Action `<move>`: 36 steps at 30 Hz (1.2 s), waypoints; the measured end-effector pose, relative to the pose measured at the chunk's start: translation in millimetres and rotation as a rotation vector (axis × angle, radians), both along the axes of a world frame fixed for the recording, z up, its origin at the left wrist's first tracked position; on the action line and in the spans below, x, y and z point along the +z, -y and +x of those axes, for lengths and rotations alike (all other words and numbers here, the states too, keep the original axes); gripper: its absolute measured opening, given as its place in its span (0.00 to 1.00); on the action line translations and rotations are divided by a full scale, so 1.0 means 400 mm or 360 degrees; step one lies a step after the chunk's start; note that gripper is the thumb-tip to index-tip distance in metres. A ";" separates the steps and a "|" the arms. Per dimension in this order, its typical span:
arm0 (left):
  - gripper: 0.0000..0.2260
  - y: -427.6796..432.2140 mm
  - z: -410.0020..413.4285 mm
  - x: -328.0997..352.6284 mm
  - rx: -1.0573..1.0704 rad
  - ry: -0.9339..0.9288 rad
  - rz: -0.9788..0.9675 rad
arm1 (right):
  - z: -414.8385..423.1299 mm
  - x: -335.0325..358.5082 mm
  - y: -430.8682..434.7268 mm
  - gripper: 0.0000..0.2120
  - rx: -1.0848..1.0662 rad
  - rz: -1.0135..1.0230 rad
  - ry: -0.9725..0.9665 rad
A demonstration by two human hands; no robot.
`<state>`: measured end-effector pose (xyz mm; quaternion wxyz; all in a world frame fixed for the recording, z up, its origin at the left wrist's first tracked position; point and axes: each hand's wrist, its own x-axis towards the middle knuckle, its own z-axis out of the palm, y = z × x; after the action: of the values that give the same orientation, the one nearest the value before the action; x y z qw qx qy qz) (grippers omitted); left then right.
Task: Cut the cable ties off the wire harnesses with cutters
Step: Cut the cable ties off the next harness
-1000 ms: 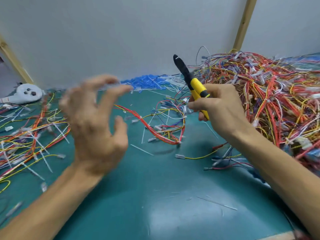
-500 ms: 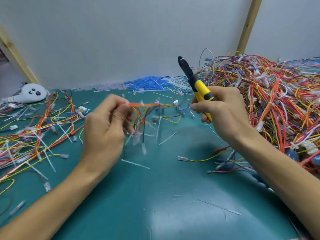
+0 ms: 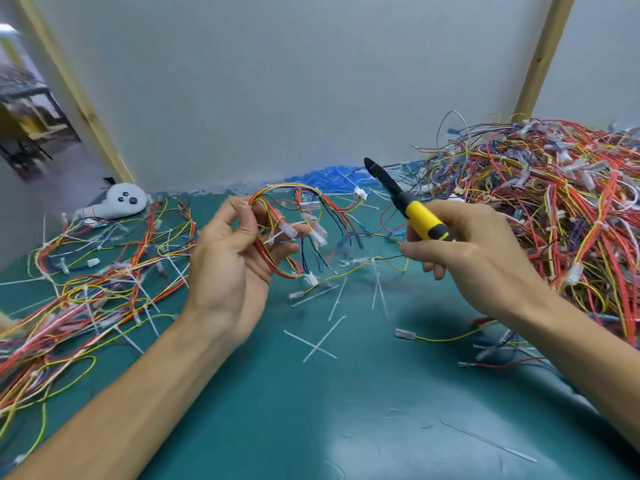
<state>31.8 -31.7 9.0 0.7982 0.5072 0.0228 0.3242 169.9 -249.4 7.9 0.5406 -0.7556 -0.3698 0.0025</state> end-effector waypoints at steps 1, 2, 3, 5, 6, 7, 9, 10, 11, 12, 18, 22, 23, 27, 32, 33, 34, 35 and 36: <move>0.06 -0.003 0.000 0.000 -0.0025 0.0004 -0.0020 | -0.002 0.001 0.001 0.08 0.0018 0.0007 0.0000; 0.06 -0.005 0.001 -0.001 -0.0045 0.0004 -0.0026 | -0.003 0.002 0.002 0.08 0.0039 0.0010 -0.0002; 0.07 -0.006 0.001 -0.002 -0.0062 0.0002 -0.0023 | -0.005 0.004 0.003 0.08 0.0057 0.0002 0.0008; 0.07 -0.005 0.002 -0.005 -0.0094 -0.0009 -0.0009 | -0.005 0.003 0.005 0.08 0.0065 -0.0046 0.0083; 0.07 -0.005 0.002 -0.007 -0.0105 -0.0015 -0.0008 | -0.005 0.002 0.006 0.08 0.0047 -0.0081 0.0145; 0.07 -0.004 0.002 -0.007 -0.0113 -0.0021 -0.0016 | -0.005 0.001 0.008 0.08 0.0012 -0.0128 0.0229; 0.07 -0.003 0.002 -0.005 -0.0108 -0.0040 -0.0062 | -0.006 0.000 0.011 0.11 -0.0086 -0.0245 0.0480; 0.08 -0.002 0.001 -0.003 -0.0097 -0.0051 -0.0097 | -0.006 -0.001 0.012 0.13 -0.0119 -0.0307 0.0604; 0.10 -0.002 0.001 0.001 -0.0088 -0.0061 -0.0137 | -0.005 -0.001 0.014 0.16 -0.0137 -0.0360 0.0692; 0.12 -0.003 0.000 0.003 -0.0085 -0.0070 -0.0180 | -0.005 -0.003 0.014 0.17 -0.0140 -0.0391 0.0745; 0.15 0.001 -0.003 0.006 -0.0150 -0.0097 -0.0275 | -0.017 -0.011 0.005 0.16 -0.0080 -0.0335 0.0838; 0.11 0.006 0.000 0.001 -0.0133 -0.0104 -0.0207 | -0.018 -0.015 0.001 0.17 -0.0117 -0.0392 0.0739; 0.12 0.005 0.000 0.001 -0.0109 -0.0119 -0.0182 | -0.019 -0.015 0.000 0.16 -0.0167 -0.0392 0.0716; 0.09 -0.007 0.000 0.006 -0.0036 -0.0067 -0.0217 | -0.013 -0.008 0.000 0.13 -0.0326 -0.0248 0.0415; 0.06 -0.014 -0.007 0.011 -0.0114 0.0039 -0.0342 | 0.006 0.013 0.007 0.15 -0.0248 0.0004 -0.0124; 0.06 -0.014 -0.007 0.012 -0.0122 0.0057 -0.0363 | 0.007 0.015 0.007 0.16 -0.0231 0.0031 -0.0191; 0.06 -0.012 -0.007 0.012 -0.0124 0.0073 -0.0367 | 0.009 0.015 0.007 0.17 -0.0230 0.0022 -0.0215; 0.06 -0.011 -0.007 0.012 -0.0120 0.0089 -0.0364 | 0.009 0.014 0.006 0.18 -0.0240 -0.0007 -0.0214; 0.06 -0.011 -0.006 0.010 -0.0107 0.0101 -0.0357 | 0.009 0.013 0.006 0.17 -0.0258 -0.0035 -0.0206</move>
<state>29.3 -27.5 12.8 0.8608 0.4046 0.0168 0.3084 173.4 -251.8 13.1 0.5535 -0.7872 -0.2718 0.0117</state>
